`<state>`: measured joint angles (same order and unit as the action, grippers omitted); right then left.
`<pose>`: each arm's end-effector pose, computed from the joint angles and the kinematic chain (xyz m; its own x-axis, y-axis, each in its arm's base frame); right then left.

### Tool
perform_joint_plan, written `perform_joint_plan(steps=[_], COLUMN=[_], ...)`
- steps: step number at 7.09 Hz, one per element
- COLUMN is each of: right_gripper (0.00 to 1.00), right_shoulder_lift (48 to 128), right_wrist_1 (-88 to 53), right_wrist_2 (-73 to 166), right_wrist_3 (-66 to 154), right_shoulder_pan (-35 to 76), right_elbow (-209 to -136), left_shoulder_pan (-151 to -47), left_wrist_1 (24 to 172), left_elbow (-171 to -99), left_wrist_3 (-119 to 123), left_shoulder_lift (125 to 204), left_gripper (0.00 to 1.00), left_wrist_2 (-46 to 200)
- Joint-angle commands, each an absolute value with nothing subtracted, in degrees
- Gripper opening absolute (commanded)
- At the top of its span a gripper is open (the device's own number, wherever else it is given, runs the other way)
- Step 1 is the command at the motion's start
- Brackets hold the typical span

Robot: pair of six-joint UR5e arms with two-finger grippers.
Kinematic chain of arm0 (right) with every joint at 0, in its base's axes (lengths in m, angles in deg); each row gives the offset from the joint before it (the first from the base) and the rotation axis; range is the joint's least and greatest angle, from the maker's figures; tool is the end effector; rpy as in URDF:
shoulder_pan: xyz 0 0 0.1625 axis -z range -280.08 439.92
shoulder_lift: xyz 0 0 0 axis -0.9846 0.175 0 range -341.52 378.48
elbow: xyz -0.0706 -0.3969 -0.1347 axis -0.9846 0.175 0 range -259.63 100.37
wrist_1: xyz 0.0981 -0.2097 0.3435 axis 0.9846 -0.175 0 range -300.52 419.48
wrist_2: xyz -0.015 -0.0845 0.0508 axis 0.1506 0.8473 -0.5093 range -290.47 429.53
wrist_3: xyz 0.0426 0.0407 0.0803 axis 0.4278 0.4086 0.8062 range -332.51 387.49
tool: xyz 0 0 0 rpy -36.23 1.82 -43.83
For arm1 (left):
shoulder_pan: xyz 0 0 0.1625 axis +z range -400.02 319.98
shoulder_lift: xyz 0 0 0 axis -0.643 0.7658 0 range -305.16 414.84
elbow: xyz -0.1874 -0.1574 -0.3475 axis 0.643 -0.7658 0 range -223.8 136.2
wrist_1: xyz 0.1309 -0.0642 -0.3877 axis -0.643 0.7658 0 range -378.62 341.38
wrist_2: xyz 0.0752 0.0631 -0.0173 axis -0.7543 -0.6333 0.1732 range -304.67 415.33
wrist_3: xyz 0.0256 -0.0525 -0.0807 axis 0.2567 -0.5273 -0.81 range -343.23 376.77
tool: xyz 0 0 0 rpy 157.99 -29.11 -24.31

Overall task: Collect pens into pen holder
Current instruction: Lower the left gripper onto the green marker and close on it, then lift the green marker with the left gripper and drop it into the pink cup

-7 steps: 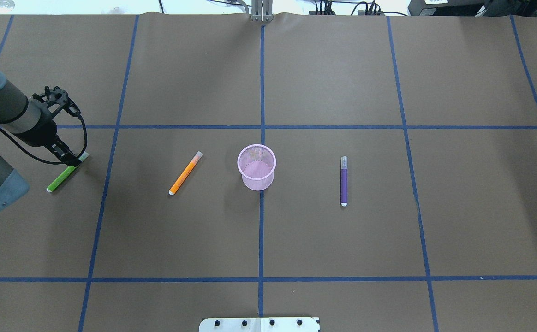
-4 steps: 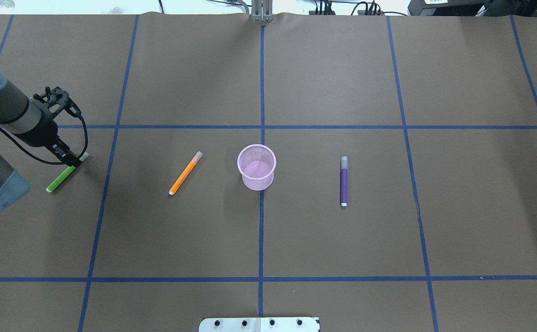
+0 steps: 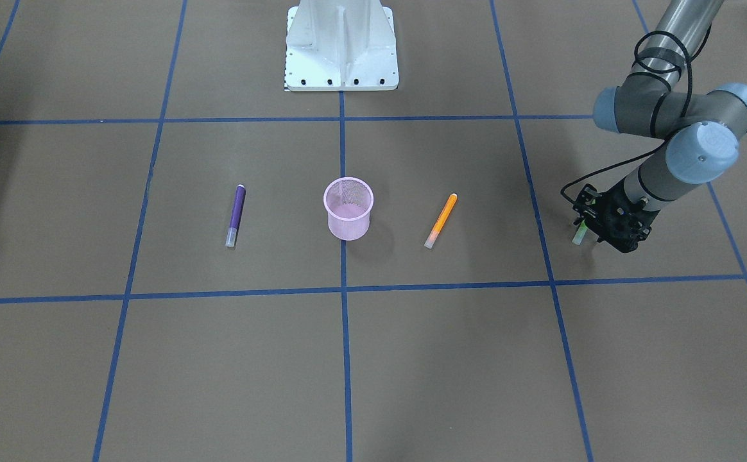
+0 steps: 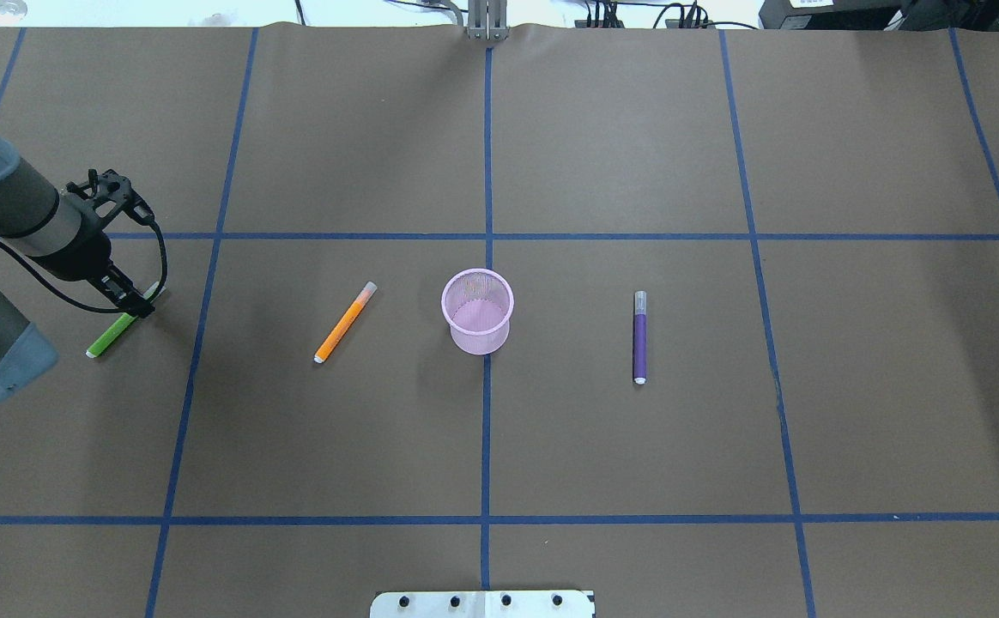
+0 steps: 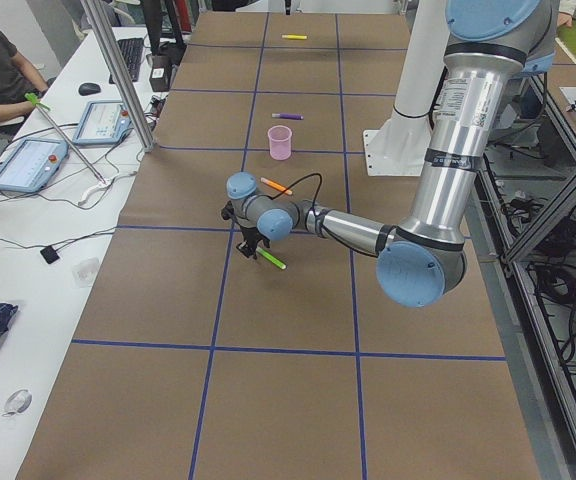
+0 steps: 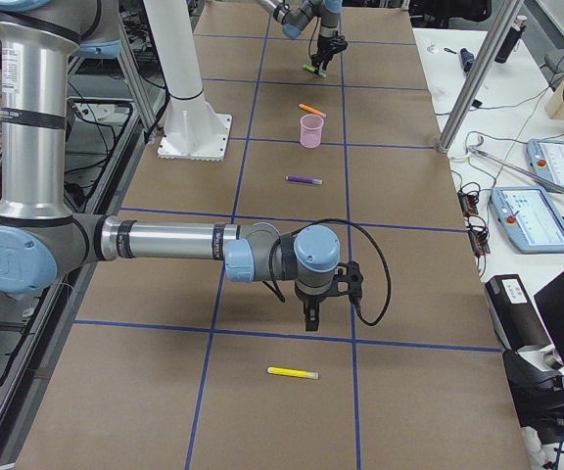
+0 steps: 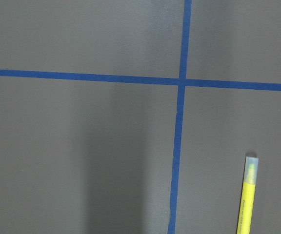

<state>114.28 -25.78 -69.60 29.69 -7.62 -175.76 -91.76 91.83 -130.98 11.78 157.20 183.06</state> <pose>0.0384 -0.4564 0.6391 0.6520 -0.0569 0.7561 0.0178 0.9981 0.0597 0.3168 -0.5187 0.5311 0.4767 0.6679 -0.5716 -0.4967 0.7411 0.4518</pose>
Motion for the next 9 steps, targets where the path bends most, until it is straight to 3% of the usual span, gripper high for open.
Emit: perform_joint_plan(steps=[1, 2, 4, 5, 9], right_gripper=[1.0, 1.0, 1.0, 1.0, 1.0], right_shoulder_lift=[114.3, 114.3, 114.3, 114.3, 114.2], right_wrist_1=[-25.8, -25.8, -25.8, -25.8, -25.6], right_wrist_2=[-69.6, -69.6, -69.6, -69.6, -69.6], right_wrist_3=[29.7, 29.7, 29.7, 29.7, 29.7], right_shoulder_pan=[-7.6, -7.6, -7.6, -7.6, -7.6], right_elbow=[-175.7, -175.7, -175.6, -175.6, -176.0], left_shoulder_pan=[-91.5, -91.5, -91.4, -91.4, -92.1], left_wrist_1=[91.9, 91.9, 91.9, 91.9, 91.7], left_elbow=[-131.1, -131.0, -130.9, -131.1, -139.7], left_wrist_3=[11.1, 11.1, 11.1, 11.1, 7.3], left_shoulder_lift=[157.1, 156.9, 156.8, 156.8, 159.6], left_gripper=[0.53, 0.19, 0.17, 0.0, 0.0], left_wrist_2=[183.0, 183.0, 182.9, 183.1, 183.3])
